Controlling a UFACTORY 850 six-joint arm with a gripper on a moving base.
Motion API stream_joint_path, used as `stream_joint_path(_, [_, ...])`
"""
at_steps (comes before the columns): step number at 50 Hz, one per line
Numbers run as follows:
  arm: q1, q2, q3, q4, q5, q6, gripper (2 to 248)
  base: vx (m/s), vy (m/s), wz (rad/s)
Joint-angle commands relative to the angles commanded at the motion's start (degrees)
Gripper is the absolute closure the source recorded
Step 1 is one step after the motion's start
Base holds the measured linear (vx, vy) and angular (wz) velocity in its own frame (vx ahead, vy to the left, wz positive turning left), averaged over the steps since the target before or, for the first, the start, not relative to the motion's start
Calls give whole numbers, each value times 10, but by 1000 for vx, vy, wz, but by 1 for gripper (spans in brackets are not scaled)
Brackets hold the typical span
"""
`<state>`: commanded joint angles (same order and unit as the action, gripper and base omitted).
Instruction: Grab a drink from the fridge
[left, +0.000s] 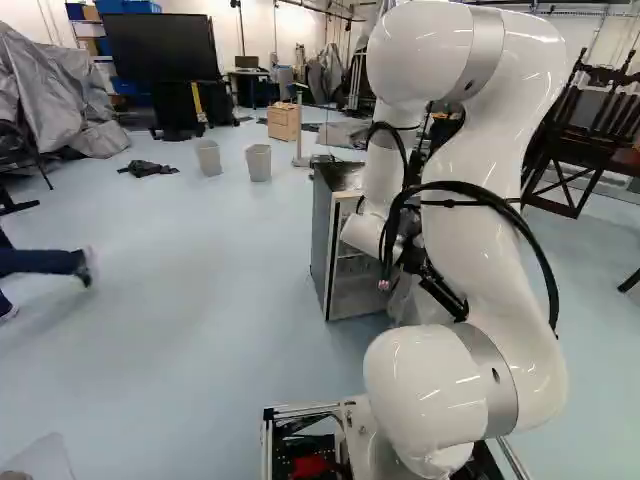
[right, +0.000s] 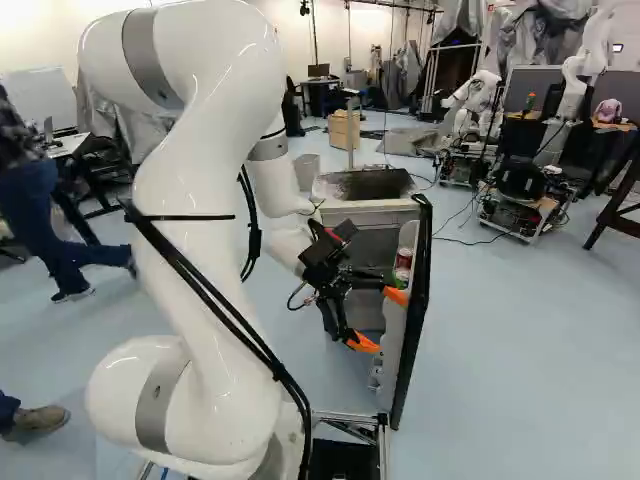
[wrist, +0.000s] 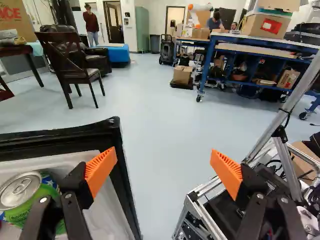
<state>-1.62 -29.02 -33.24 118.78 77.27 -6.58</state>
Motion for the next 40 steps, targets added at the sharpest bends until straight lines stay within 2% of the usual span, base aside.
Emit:
stream_joint_path(8, [21,1,12,0,2,0,3,0,0,0])
stream_joint_path(26, [97,0,52,-2,26,0,3,0,0,0])
stream_joint_path(33, [111,-1,57,-4,43,0,3,0,0,0])
stream_joint_path(40, [116,-1,57,-7,62,0,3,0,0,0])
